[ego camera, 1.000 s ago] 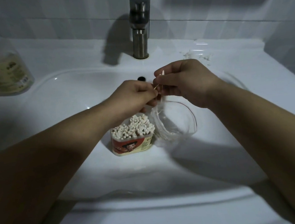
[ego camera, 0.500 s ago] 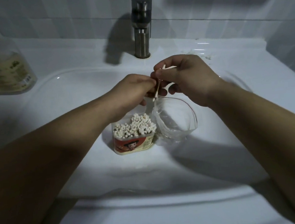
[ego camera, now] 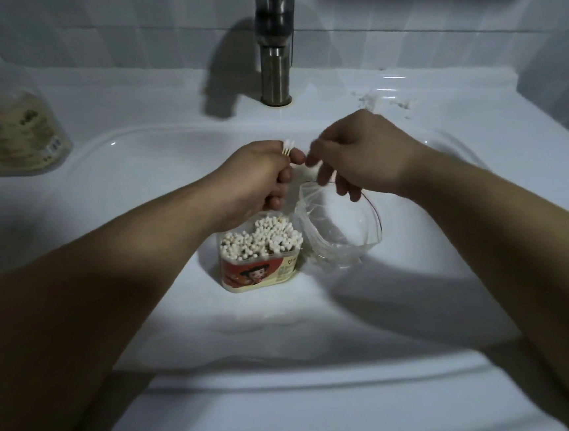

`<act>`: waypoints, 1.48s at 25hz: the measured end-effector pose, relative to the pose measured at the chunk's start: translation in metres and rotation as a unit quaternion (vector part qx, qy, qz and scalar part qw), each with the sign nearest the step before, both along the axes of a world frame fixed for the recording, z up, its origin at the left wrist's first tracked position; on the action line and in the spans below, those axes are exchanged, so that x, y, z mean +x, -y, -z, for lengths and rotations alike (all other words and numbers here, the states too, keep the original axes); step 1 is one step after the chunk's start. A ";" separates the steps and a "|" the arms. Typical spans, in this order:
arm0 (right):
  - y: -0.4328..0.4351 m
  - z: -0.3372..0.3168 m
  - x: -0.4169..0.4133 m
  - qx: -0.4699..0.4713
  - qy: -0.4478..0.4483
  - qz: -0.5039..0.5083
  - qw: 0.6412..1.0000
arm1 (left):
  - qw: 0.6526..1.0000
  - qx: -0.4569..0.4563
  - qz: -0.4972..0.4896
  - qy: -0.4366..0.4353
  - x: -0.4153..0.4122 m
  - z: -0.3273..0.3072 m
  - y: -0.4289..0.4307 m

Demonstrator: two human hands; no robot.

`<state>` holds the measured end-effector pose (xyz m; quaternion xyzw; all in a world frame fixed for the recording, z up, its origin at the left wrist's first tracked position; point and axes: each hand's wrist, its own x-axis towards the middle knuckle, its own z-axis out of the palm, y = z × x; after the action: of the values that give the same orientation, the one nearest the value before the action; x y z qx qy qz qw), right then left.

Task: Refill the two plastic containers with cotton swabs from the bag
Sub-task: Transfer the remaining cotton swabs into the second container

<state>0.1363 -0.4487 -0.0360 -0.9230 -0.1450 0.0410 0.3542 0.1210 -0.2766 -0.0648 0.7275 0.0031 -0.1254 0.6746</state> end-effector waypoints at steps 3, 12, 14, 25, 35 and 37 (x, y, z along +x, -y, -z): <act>0.000 0.004 -0.004 -0.128 -0.121 -0.064 0.982 | 0.999 0.017 -0.027 -0.018 0.001 0.001 0.000; -0.023 0.047 -0.003 -0.391 -0.082 -0.200 0.895 | 0.998 0.042 -0.016 -0.034 -0.001 -0.001 0.001; -0.027 0.055 -0.002 -0.401 -0.044 -0.199 0.893 | 0.998 0.047 -0.010 -0.032 -0.001 -0.001 0.001; -0.035 0.053 -0.010 -0.427 -0.019 -0.213 0.879 | 0.996 0.082 0.040 -0.010 -0.005 0.003 0.004; -0.031 0.048 -0.003 -0.353 -0.079 -0.156 0.919 | 0.996 0.074 0.033 -0.022 -0.005 0.005 0.004; -0.029 0.046 -0.004 -0.259 -0.114 -0.105 0.953 | 0.997 0.075 0.029 -0.019 -0.005 0.004 0.005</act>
<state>0.1327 -0.4192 -0.0825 -0.9519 -0.1839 0.2189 0.1107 0.1161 -0.2816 -0.0684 0.7731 0.0042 -0.1579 0.6143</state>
